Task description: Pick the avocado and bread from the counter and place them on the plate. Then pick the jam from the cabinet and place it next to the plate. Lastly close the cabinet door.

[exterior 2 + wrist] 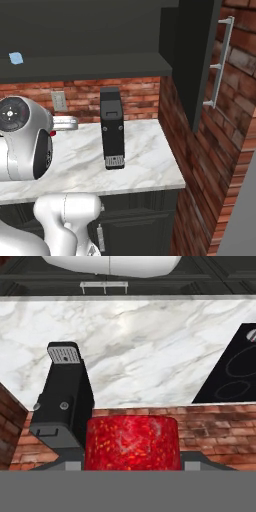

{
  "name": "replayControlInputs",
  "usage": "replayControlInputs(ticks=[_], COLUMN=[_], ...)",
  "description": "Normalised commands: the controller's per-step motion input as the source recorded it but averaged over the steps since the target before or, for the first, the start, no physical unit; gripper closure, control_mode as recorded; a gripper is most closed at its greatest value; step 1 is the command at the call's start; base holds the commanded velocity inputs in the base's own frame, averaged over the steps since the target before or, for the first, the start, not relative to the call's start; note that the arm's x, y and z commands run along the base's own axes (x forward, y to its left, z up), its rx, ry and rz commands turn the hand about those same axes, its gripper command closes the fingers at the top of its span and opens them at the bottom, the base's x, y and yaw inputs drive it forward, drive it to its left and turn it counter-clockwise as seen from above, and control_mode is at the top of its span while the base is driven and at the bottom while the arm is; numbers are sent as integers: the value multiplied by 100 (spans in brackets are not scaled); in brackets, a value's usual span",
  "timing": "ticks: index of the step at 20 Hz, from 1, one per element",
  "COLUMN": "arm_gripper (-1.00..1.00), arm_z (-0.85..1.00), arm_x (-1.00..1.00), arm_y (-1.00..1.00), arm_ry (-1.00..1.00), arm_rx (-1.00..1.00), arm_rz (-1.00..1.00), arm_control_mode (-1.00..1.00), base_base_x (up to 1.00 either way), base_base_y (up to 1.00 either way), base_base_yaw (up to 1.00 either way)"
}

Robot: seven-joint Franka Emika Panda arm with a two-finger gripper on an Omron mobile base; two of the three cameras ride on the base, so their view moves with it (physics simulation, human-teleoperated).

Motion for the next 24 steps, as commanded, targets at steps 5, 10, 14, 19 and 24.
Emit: replayControlInputs(ticks=[5,10,14,19,24], arm_gripper=[100,100,100,100,100], arm_z=[0,0,0,0,0], arm_x=[0,0,0,0,0], arm_y=[0,0,0,0,0], arm_ry=[0,0,0,0,0], arm_rx=[0,0,0,0,0], arm_rz=[0,0,0,0,0], arm_control_mode=[100,100,100,100,100], base_base_x=[-6,-54,-52,-20,0], base_base_y=[0,0,6,29,36], base_base_yaw=[0,0,0,13,32])
